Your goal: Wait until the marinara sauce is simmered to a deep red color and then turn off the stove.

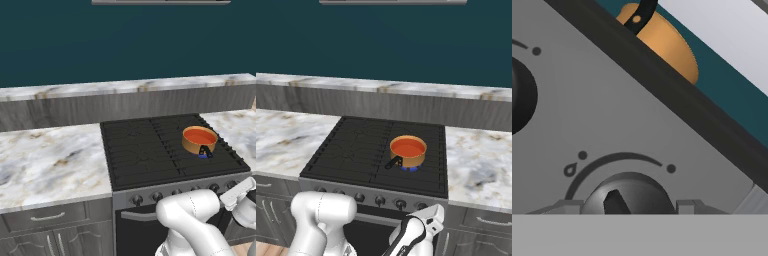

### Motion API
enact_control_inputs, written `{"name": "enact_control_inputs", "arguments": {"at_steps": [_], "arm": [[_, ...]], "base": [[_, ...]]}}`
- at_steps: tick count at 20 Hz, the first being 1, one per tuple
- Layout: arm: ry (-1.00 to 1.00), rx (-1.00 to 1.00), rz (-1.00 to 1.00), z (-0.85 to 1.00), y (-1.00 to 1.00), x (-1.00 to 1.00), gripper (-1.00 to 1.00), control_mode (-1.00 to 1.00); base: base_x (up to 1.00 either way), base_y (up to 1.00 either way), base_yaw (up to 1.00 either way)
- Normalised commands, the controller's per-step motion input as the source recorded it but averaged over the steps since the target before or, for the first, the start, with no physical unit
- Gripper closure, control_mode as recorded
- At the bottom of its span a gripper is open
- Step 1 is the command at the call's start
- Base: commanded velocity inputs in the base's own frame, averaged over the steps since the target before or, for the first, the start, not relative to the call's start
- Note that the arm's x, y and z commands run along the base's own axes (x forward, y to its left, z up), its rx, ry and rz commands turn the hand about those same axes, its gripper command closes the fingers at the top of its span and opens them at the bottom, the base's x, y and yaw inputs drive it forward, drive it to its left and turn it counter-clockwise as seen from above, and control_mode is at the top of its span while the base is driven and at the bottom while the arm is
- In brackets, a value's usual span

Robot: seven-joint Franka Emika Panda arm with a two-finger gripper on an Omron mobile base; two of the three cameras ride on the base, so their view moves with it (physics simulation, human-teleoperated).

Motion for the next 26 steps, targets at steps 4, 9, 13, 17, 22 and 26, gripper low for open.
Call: {"name": "enact_control_inputs", "arguments": {"at_steps": [4,9,13,17,22,26], "arm": [[0.0,0.0,0.0,0.0,0.0,0.0,1.0,-1.0],[0.0,0.0,0.0,0.0,0.0,0.0,1.0,-1.0],[0.0,0.0,0.0,0.0,0.0,0.0,1.0,-1.0],[0.0,0.0,0.0,0.0,0.0,0.0,1.0,-1.0],[0.0,0.0,0.0,0.0,0.0,0.0,1.0,-1.0],[0.0,0.0,0.0,0.0,0.0,0.0,1.0,-1.0]], "base": [[0.0,0.0,0.0],[0.0,0.0,0.0],[0.0,0.0,0.0],[0.0,0.0,0.0],[0.0,0.0,0.0],[0.0,0.0,0.0]]}}
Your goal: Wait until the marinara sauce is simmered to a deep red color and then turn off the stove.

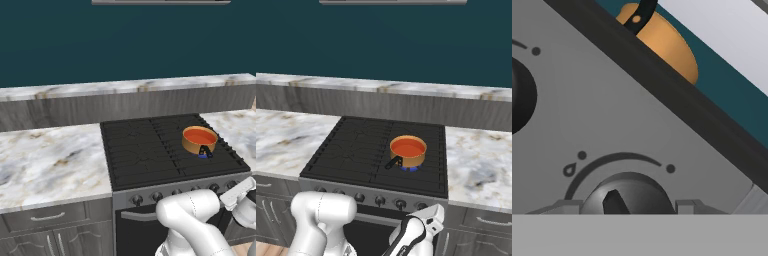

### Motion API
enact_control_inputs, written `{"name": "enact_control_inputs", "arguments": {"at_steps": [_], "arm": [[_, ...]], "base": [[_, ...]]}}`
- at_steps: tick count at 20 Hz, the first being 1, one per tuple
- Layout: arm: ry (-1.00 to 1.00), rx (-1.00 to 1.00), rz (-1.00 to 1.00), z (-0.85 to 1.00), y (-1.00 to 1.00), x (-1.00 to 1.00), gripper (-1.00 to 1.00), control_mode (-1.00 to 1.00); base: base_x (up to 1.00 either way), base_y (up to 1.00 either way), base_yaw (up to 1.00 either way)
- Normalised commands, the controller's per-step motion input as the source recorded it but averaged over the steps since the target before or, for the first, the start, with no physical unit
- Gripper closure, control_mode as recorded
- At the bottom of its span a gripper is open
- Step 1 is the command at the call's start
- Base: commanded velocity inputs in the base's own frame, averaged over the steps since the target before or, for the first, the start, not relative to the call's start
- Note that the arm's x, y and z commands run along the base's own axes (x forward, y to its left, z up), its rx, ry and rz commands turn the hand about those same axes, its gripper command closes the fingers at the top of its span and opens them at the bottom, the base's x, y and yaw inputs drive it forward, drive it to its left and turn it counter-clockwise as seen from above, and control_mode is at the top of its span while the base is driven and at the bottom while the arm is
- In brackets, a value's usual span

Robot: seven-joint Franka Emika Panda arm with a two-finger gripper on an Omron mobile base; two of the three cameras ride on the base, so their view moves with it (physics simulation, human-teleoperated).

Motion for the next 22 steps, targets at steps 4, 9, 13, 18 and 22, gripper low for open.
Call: {"name": "enact_control_inputs", "arguments": {"at_steps": [4,9,13,18,22], "arm": [[0.0,0.0,0.0,0.0,0.0,0.0,1.0,-1.0],[0.0,0.0,0.0,0.0,0.0,0.0,1.0,-1.0],[0.0,0.0,0.0,0.0,0.0,0.0,1.0,-1.0],[0.0,0.0,0.0,0.0,0.0,0.0,1.0,-1.0],[0.0,0.0,0.0,0.0,0.0,0.0,1.0,-1.0]], "base": [[0.0,0.0,0.0],[0.0,0.0,0.0],[0.0,0.0,0.0],[0.0,0.0,0.0],[0.0,0.0,0.0]]}}
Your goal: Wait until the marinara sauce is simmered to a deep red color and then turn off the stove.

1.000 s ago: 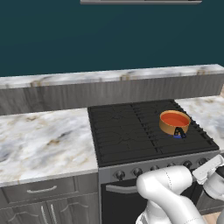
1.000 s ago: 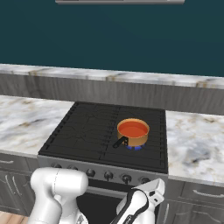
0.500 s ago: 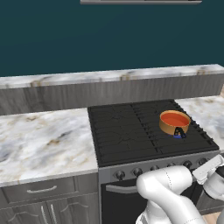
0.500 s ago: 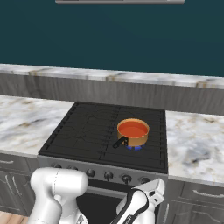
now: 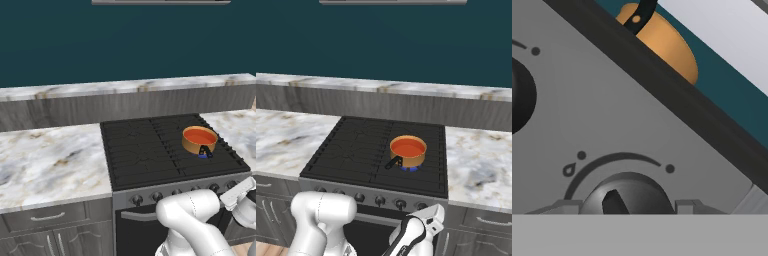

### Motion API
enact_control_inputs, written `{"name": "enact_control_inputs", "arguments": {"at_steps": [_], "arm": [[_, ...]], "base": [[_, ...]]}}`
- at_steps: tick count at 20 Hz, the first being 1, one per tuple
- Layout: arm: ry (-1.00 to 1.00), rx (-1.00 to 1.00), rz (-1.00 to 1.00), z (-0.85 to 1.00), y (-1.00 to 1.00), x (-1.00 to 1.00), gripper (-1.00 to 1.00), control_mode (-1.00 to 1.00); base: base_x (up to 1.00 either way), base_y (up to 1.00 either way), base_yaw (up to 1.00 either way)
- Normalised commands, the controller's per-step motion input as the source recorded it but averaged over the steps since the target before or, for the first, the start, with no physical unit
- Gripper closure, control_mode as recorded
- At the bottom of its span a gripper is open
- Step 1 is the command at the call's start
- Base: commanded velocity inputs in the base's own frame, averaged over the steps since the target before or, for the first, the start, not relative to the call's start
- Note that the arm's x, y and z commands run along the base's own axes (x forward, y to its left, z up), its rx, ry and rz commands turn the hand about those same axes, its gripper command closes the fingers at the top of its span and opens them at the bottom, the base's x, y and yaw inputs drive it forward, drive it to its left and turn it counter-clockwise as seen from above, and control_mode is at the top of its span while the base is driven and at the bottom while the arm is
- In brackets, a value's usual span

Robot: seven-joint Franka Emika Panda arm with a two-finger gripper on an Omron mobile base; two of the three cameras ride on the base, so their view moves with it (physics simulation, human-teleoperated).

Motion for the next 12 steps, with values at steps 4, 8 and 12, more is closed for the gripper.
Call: {"name": "enact_control_inputs", "arguments": {"at_steps": [4,8,12], "arm": [[0.0,0.0,0.0,0.0,0.0,0.0,1.0,-1.0],[0.0,0.0,0.0,0.0,0.0,0.0,1.0,-1.0],[0.0,0.0,0.0,0.0,0.0,0.0,1.0,-1.0]], "base": [[0.0,0.0,0.0],[0.0,0.0,0.0],[0.0,0.0,0.0]]}}
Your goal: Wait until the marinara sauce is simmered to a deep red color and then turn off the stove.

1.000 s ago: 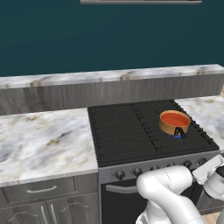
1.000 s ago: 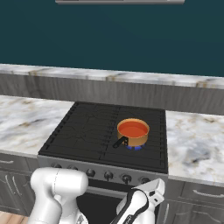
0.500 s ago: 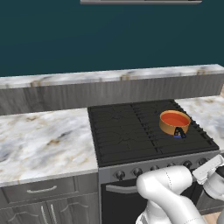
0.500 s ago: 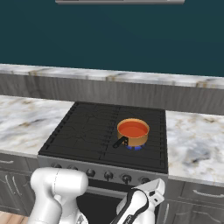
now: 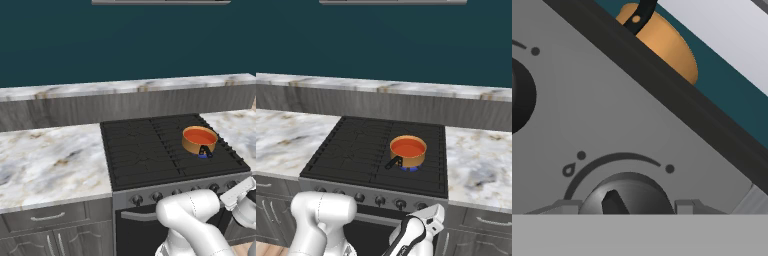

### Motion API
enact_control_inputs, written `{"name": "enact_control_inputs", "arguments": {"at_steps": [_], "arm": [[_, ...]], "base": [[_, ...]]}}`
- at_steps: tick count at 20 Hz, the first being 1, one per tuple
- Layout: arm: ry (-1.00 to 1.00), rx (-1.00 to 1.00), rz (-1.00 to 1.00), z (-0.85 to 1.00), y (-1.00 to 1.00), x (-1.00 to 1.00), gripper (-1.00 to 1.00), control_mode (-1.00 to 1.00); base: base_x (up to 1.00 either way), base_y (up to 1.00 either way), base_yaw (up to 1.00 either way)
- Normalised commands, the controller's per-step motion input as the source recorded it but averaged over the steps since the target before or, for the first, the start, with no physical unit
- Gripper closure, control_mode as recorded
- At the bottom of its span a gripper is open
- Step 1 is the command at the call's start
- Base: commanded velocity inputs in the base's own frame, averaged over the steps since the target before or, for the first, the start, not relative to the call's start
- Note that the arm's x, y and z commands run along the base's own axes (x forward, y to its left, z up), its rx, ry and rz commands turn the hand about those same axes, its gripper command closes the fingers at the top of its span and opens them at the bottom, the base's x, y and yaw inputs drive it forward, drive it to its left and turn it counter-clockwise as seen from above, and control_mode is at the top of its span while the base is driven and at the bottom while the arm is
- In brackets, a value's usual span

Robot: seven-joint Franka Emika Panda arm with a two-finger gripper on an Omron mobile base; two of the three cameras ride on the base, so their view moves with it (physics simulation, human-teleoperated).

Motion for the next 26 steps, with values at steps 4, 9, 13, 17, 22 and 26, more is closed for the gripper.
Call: {"name": "enact_control_inputs", "arguments": {"at_steps": [4,9,13,17,22,26], "arm": [[0.0,0.0,0.0,0.0,0.0,0.0,1.0,-1.0],[0.0,0.0,0.0,0.0,0.0,0.0,1.0,-1.0],[0.0,0.0,0.0,0.0,0.0,0.0,1.0,-1.0],[0.0,0.0,0.0,0.0,0.0,0.0,1.0,-1.0],[0.0,0.0,0.0,0.0,0.0,0.0,1.0,-1.0],[0.0,0.0,0.0,-0.01,0.0,0.0,1.0,-1.0]], "base": [[0.0,0.0,0.0],[0.0,0.0,0.0],[0.0,0.0,0.0],[0.0,0.0,0.0],[0.0,0.0,0.0],[0.0,0.0,0.0]]}}
